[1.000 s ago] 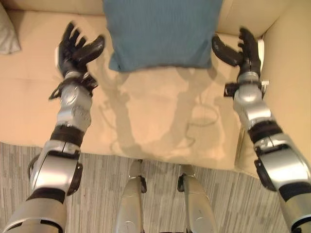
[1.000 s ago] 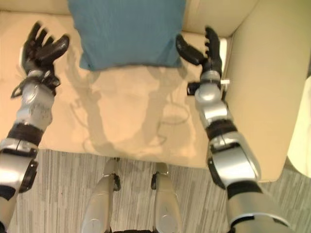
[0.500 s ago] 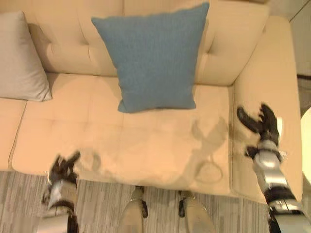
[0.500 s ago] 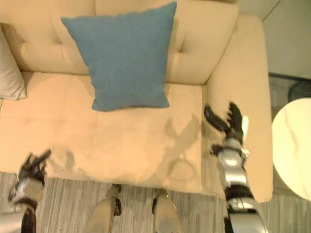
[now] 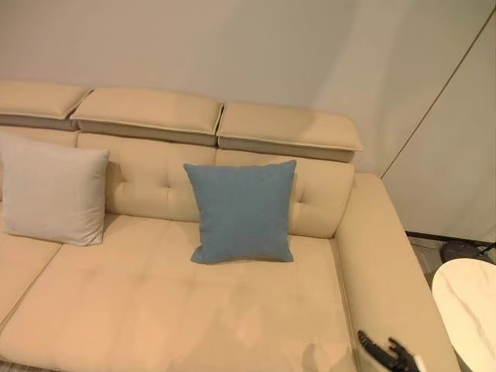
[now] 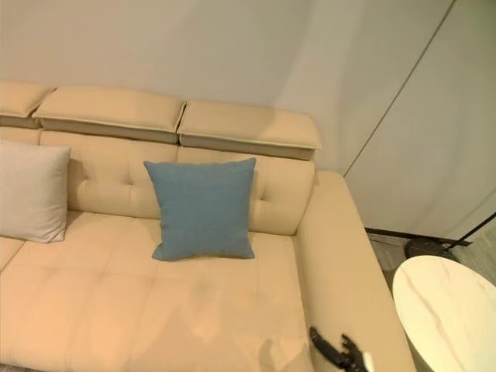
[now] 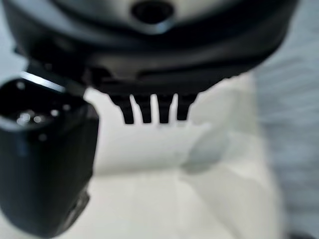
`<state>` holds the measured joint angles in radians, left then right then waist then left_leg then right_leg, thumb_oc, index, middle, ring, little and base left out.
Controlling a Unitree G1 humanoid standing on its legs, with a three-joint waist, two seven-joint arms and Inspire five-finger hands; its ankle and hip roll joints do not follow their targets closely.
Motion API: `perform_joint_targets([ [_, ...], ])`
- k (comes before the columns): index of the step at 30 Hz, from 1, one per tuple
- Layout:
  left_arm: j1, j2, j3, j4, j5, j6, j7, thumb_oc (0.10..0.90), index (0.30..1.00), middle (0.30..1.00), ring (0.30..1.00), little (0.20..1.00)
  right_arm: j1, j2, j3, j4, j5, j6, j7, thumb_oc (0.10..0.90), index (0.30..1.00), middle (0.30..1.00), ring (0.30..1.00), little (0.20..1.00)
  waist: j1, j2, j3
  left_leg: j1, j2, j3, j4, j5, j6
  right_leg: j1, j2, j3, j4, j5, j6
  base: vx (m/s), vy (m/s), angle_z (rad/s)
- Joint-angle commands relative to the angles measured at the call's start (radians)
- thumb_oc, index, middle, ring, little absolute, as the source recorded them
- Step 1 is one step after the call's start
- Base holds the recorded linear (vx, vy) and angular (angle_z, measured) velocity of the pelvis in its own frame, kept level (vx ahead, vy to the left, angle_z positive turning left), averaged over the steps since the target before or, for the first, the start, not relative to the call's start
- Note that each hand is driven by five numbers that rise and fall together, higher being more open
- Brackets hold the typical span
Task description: Pick up all the scattered cushions and arrange them neatly on the sofa.
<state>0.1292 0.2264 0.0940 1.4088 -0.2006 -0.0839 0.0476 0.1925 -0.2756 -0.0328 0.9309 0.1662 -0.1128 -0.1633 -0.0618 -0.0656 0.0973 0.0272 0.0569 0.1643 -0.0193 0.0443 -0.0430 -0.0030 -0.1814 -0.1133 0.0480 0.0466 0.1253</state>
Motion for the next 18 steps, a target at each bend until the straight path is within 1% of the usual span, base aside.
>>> perform_joint_targets([
  [1,-0.093,0.025,-0.138,-0.086,0.074,-0.038,0.026,0.8,0.9,0.9,0.9,0.9,-0.124,-0.026,0.024,0.119,0.056,-0.032,-0.004,0.8,0.9,0.9,0.9,0.9,0.036,0.035,0.04,-0.032,0.039,0.03,0.122,-0.181,0.031,-0.093,-0.112,-0.166,0.276,-0.002,0.092,-0.56,0.176,-0.19],
  [2,-0.111,0.026,-0.165,-0.119,0.058,-0.039,0.019,0.8,0.9,0.9,0.9,0.9,-0.135,-0.014,0.05,0.171,0.064,-0.022,0.012,0.8,0.9,0.9,0.9,0.9,0.053,0.037,0.036,-0.06,0.039,0.04,0.121,-0.157,0.04,-0.059,-0.086,-0.17,0.319,-0.055,0.082,-0.67,0.197,-0.03],
  [3,-0.12,0.027,-0.175,-0.136,0.044,-0.04,0.019,0.8,0.9,0.9,0.9,0.9,-0.144,-0.007,0.06,0.204,0.069,-0.018,0.026,0.8,0.9,0.9,0.9,0.9,0.069,0.037,0.026,-0.081,0.037,0.048,0.122,-0.142,0.047,-0.035,-0.063,-0.163,0.342,-0.083,0.078,-0.49,0.084,-0.21],
  [4,-0.131,0.03,-0.184,-0.149,0.015,-0.044,0.018,0.8,0.9,0.9,0.9,0.9,-0.151,-0.002,0.074,0.245,0.078,-0.009,0.044,0.8,0.9,0.9,0.9,0.9,0.085,0.035,0.019,-0.107,0.032,0.054,0.128,-0.122,0.054,0.004,-0.03,-0.143,0.395,-0.108,0.083,-0.45,0.026,-0.19],
  [6,-0.152,0.032,-0.199,-0.161,-0.019,-0.042,0.014,0.8,0.9,0.9,0.9,0.9,-0.162,0.005,0.088,0.29,0.09,0.006,0.061,0.8,0.9,0.9,0.9,0.9,0.117,0.028,-0.001,-0.173,0.026,0.043,0.148,-0.086,0.059,0.052,0.047,-0.035,0.462,-0.125,0.078,-0.46,-0.081,0.04],
  [7,-0.163,0.036,-0.212,-0.157,-0.034,-0.041,0.014,0.8,0.9,0.9,0.9,0.9,-0.158,0.007,0.101,0.309,0.09,0.01,0.058,0.8,0.9,0.9,0.9,0.9,0.129,0.016,-0.008,-0.226,0.018,0.027,0.167,-0.059,0.054,0.102,0.101,0.045,0.451,-0.139,0.07,-0.41,-0.159,0.19],
  [8,-0.172,0.033,-0.218,-0.17,-0.037,-0.04,0.012,0.8,0.9,0.9,0.9,0.9,-0.159,0.009,0.099,0.304,0.096,0.01,0.059,0.8,0.9,0.9,0.9,0.9,0.136,0.02,-0.011,-0.257,0.022,0.017,0.178,-0.048,0.055,0.1,0.122,0.091,0.455,-0.135,0.051,-0.46,-0.204,0.07],
  [9,-0.179,0.031,-0.233,-0.168,-0.024,-0.042,0.015,0.8,0.9,0.9,0.9,0.9,-0.159,0.005,0.11,0.31,0.095,0.009,0.054,0.8,0.9,0.9,0.9,0.9,0.134,0.014,-0.007,-0.285,0.005,-0.002,0.178,-0.03,0.054,0.145,0.153,0.156,0.4,-0.204,0.02,-0.43,-0.154,0.07],
  [10,-0.196,0.031,-0.253,-0.172,-0.013,-0.041,0.015,0.8,0.9,0.9,0.9,0.9,-0.172,-0.006,0.134,0.305,0.084,0.008,0.051,0.8,0.9,0.9,0.9,0.9,0.137,0.015,0.004,-0.325,0.004,-0.024,0.178,0.007,0.049,0.159,0.179,0.215,0.353,-0.27,-0.022,-0.5,-0.179,0.25],
  [11,-0.206,0.03,-0.261,-0.175,-0.008,-0.041,0.018,0.8,0.9,0.9,0.9,0.9,-0.178,-0.009,0.138,0.304,0.086,0.006,0.049,0.8,0.9,0.9,0.9,0.9,0.135,0.031,0.01,-0.356,0.009,-0.048,0.169,0.043,0.036,0.143,0.22,0.277,0.332,-0.321,-0.057,-0.58,-0.171,0.26],
  [12,-0.212,0.026,-0.258,-0.181,-0.005,-0.042,0.026,0.8,0.9,0.9,0.9,0.9,-0.188,-0.017,0.152,0.306,0.07,0.006,0.042,0.8,0.9,0.9,0.9,0.9,0.143,0.045,0.025,-0.382,0.012,-0.065,0.145,0.083,0.019,0.151,0.234,0.293,0.27,-0.369,-0.089,-0.6,-0.161,0.41],
  [13,-0.218,0.02,-0.261,-0.178,-0.003,-0.037,0.025,0.8,0.9,0.9,0.9,0.9,-0.195,-0.022,0.159,0.305,0.067,0.004,0.037,0.8,0.9,0.9,0.9,0.9,0.145,0.061,0.036,-0.387,0.017,-0.083,0.112,0.102,0.012,0.132,0.262,0.289,0.25,-0.388,-0.106,-0.63,-0.149,0.28],
  [14,-0.213,0.015,-0.257,-0.174,-0.012,-0.037,0.03,0.8,0.9,0.9,0.9,0.9,-0.198,-0.027,0.172,0.298,0.056,0.001,0.034,0.8,0.9,0.9,0.9,0.9,0.137,0.08,0.055,-0.388,0.02,-0.102,0.063,0.1,0.006,0.097,0.281,0.271,0.271,-0.389,-0.109,-0.58,-0.123,0.25],
  [15,-0.21,0.009,-0.254,-0.169,-0.024,-0.035,0.029,0.8,0.9,0.9,0.9,0.9,-0.201,-0.033,0.178,0.298,0.046,0.003,0.033,0.8,0.9,0.9,0.9,0.9,0.141,0.088,0.073,-0.395,0.021,-0.121,0.034,0.097,-0.003,0.089,0.283,0.254,0.264,-0.389,-0.116,-0.4,-0.073,0.31],
  [16,-0.211,0.009,-0.253,-0.169,-0.024,-0.035,0.029,0.8,0.9,0.9,0.9,0.9,-0.201,-0.033,0.178,0.298,0.046,0.003,0.033,0.8,0.9,0.9,0.9,0.9,0.138,0.089,0.075,-0.393,0.02,-0.123,0.033,0.098,-0.002,0.091,0.283,0.252,0.264,-0.389,-0.116,-0.63,-0.058,0.41],
  [17,-0.199,-0.009,-0.24,-0.143,-0.049,-0.028,0.017,0.8,0.9,0.9,0.9,0.9,-0.192,-0.029,0.18,0.299,0.042,0.005,0.034,0.8,0.9,0.9,0.9,0.9,0.119,0.087,0.104,-0.39,0.01,-0.116,0.067,0.045,-0.014,0.074,0.261,0.218,0.245,-0.349,-0.113,-0.58,-0.022,0.51],
  [18,-0.185,-0.011,-0.231,-0.127,-0.051,-0.027,0.017,0.8,0.9,0.9,0.9,0.9,-0.176,-0.021,0.18,0.303,0.043,0.006,0.037,0.8,0.9,0.9,0.9,0.9,0.103,0.08,0.107,-0.377,0.008,-0.103,0.107,0.028,-0.011,0.07,0.245,0.2,0.228,-0.326,-0.108,-0.59,-0.023,0.64],
])
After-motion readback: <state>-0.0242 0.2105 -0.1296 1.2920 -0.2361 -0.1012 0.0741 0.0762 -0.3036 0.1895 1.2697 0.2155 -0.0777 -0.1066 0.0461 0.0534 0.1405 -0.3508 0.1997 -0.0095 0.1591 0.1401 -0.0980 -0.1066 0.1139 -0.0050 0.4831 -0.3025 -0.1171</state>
